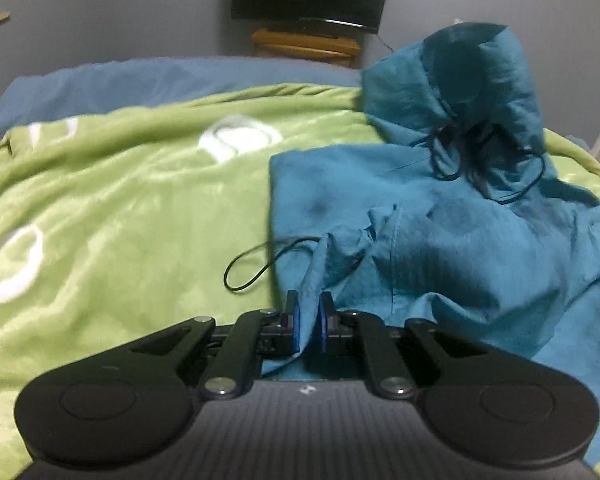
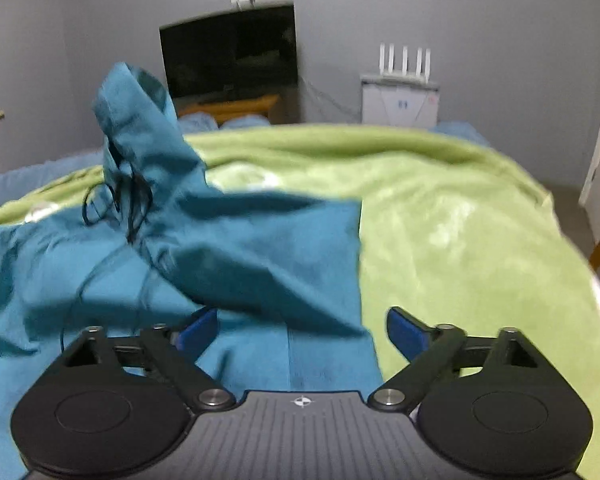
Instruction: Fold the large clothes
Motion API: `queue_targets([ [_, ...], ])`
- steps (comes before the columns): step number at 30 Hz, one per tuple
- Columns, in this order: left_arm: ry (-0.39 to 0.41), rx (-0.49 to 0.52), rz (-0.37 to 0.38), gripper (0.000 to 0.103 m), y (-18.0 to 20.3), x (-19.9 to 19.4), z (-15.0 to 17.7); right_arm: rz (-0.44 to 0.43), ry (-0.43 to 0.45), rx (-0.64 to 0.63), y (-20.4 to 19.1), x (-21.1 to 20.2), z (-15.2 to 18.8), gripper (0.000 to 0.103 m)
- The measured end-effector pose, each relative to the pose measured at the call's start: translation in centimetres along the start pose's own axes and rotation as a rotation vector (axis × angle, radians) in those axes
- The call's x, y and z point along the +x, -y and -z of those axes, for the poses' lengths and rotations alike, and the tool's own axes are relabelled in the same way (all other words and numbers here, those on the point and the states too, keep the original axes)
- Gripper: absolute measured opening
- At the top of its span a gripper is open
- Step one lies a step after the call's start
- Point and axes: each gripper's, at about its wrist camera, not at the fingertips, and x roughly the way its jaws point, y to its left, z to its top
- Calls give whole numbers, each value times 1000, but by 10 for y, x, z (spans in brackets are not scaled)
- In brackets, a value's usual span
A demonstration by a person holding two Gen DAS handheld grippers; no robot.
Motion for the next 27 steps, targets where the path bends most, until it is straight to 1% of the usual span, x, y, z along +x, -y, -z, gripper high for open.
queue_targets([
  [1, 3, -7, -1, 6, -1, 3, 2, -4, -3, 7, 0, 2, 3, 34],
  [2, 8, -16, 3, 6, -3, 5, 3, -9, 0, 6, -2, 1, 5, 14],
  [3, 17, -20, 7, 5, -5, 5, 2, -28, 5, 2, -3, 1, 6, 4],
  [5, 43, -7, 13, 4, -6, 4, 2, -31, 70, -38, -10, -10, 5, 3],
  [7, 82, 16, 1, 3, -1, -2, -2, -43, 134, -31, -11, -23, -1, 3],
  [9, 115, 33, -22, 3, 2, 1, -12, -43, 195, -23, -13, -29, -11, 3],
  [12, 157, 46, -52, 3, 11, 2, -33, -15, 273, -19, -18, -35, -25, 3],
  [13, 161, 52, -69, 3, 15, 5, -40, 7, 277, -9, -16, -35, -29, 3],
  [15, 176, 59, -110, 3, 22, 11, -50, 57, 254, 20, -11, -26, -29, 3],
  [17, 165, 65, -108, 3, 29, 20, -53, 110, 180, 66, -2, -8, -24, 5],
  [18, 156, 66, -114, 6, 32, 23, -53, 133, 123, 83, 0, 0, -19, 10],
  [19, 143, 68, -125, 13, 34, 26, -51, 164, 60, 91, 1, 9, -13, 24],
  [20, 134, 71, -136, 19, 36, 26, -47, 193, 14, 90, 0, 13, -9, 31],
  [21, 139, 70, -147, 42, 36, 24, -44, 212, 17, 74, -3, 10, -3, 41],
  [22, 156, 72, -154, 69, 35, 18, -41, 215, 49, 62, -6, 2, 1, 54],
  [23, 194, 77, -171, 76, 33, 8, -37, 220, 93, 48, -11, -8, 6, 61],
  [24, 237, 80, -196, 79, 32, -2, -33, 231, 142, 29, -18, -22, 11, 69],
  [26, 285, 74, -218, 79, 30, -24, -25, 227, 219, -32, -36, -48, 22, 69],
  [27, 296, 52, -195, 79, 29, -36, -20, 214, 247, -60, -44, -60, 27, 69],
])
